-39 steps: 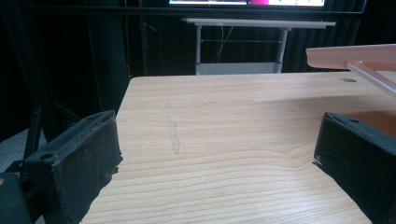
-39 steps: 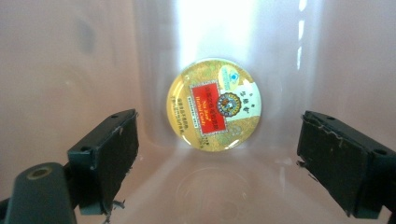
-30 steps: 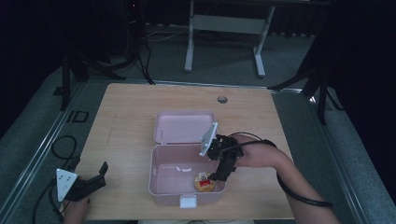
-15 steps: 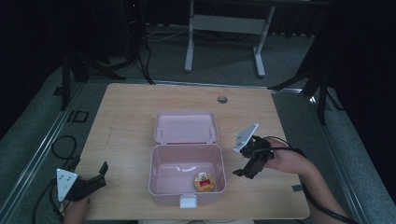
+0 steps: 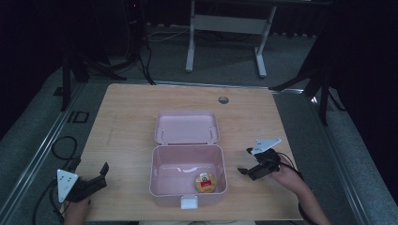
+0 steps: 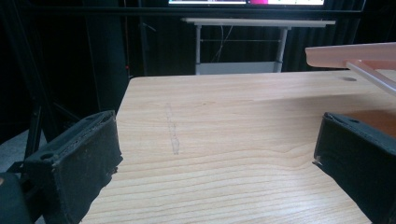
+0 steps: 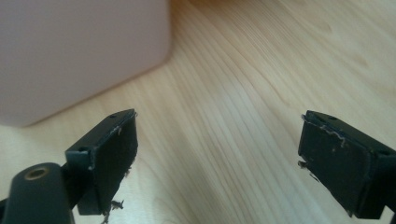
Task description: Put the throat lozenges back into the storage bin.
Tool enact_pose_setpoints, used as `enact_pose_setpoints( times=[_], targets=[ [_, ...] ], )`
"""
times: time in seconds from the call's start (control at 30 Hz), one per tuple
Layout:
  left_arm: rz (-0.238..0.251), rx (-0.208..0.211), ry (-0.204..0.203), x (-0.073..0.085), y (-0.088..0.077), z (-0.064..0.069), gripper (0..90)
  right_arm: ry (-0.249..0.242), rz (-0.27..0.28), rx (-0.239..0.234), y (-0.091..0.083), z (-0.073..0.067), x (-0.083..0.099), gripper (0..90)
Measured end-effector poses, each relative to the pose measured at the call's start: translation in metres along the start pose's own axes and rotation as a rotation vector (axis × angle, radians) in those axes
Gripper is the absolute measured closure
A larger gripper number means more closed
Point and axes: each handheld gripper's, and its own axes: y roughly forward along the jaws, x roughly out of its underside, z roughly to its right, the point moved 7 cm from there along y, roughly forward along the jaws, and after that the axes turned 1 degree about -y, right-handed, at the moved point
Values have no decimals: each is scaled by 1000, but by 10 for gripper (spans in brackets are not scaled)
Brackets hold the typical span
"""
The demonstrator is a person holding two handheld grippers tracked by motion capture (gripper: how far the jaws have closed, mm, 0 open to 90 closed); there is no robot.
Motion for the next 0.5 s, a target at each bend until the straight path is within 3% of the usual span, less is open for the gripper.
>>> enact_pose_setpoints(
  times=[0.13,0.2,0.3,0.37,0.5],
  targets=[
    [2,3,-1,0,0,0,9,61,28,62,6,9,24,116],
    [1,2,0,0,0,0,9,82,33,63,9,9,35,111],
    [1,2,0,0,0,0,9,122,63,102,8,13,46,111],
    [1,1,0,0,0,0,9,142,82,165,5,18,51,111],
    [1,0,-1,0,0,0,9,228,141,252,-4,30,63,111]
  ],
)
